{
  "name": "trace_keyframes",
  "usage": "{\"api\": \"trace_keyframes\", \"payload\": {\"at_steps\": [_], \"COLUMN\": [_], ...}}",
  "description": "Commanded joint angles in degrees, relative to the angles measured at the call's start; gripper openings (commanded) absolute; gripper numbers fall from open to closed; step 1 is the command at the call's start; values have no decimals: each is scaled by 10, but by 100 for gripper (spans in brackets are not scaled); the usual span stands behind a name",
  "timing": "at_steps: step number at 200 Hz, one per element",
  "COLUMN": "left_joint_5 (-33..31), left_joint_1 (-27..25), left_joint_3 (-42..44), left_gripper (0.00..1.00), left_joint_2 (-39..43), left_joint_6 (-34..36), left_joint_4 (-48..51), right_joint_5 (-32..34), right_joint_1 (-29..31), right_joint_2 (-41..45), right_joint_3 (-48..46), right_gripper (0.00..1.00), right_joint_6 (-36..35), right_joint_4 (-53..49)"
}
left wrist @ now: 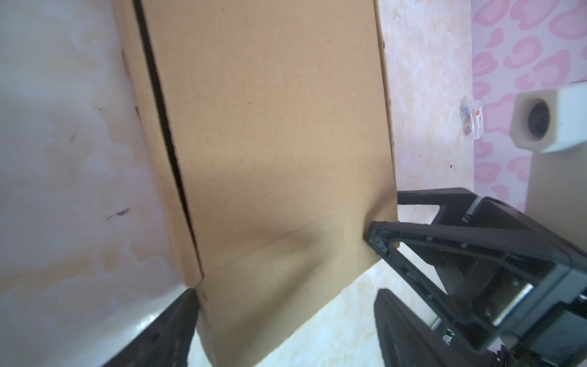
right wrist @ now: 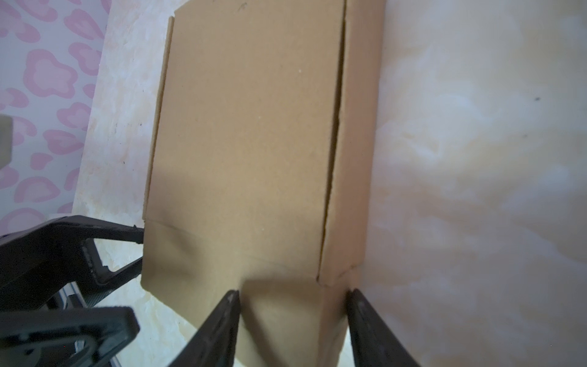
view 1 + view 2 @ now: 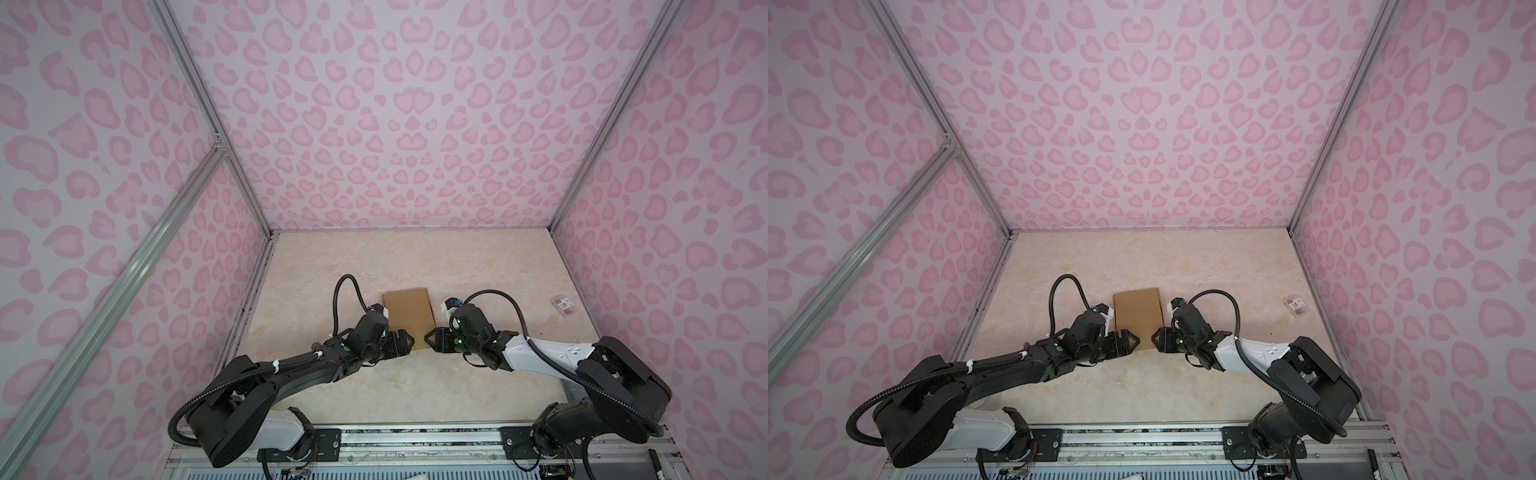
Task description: Fold the paper box
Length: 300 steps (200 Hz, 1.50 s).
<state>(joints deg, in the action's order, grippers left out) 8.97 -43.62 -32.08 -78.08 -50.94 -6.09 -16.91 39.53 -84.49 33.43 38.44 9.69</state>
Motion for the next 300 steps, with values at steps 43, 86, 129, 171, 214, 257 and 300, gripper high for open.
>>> {"api": "trace_keyframes", "payload": {"at_steps": [43,86,129,171,214,257,300], "left_joint_5": [6,4,2,1,2,-1,0], "left_joint_1": [0,0,1,1,0,0,0], "left_joint_3": [1,1,1,1,2,2,2], "left_gripper": [89,89,89,89,89,89,89], "left_joint_2": [-2,0,3,6,6,8,8], "left_joint_6": [-3,-2,-1,0,-1,1,1], "left_joint_4": [-20,-19,-16,-14,-12,-11,-12], "right_joint_5": [-4,17,18,16,22,42,42], "right_joint_1": [3,3,4,5,7,12,13], "right_joint_2": [-7,-4,-8,-14,-15,-12,-15], "right_joint_3": [1,6,12,13,12,17,19], "right_gripper": [54,54,54,52,50,47,46], "right_joint_6": [5,-11,-16,-14,-15,-25,-24], "right_joint_4": [15,-6,-9,-4,-3,-17,-15]}}
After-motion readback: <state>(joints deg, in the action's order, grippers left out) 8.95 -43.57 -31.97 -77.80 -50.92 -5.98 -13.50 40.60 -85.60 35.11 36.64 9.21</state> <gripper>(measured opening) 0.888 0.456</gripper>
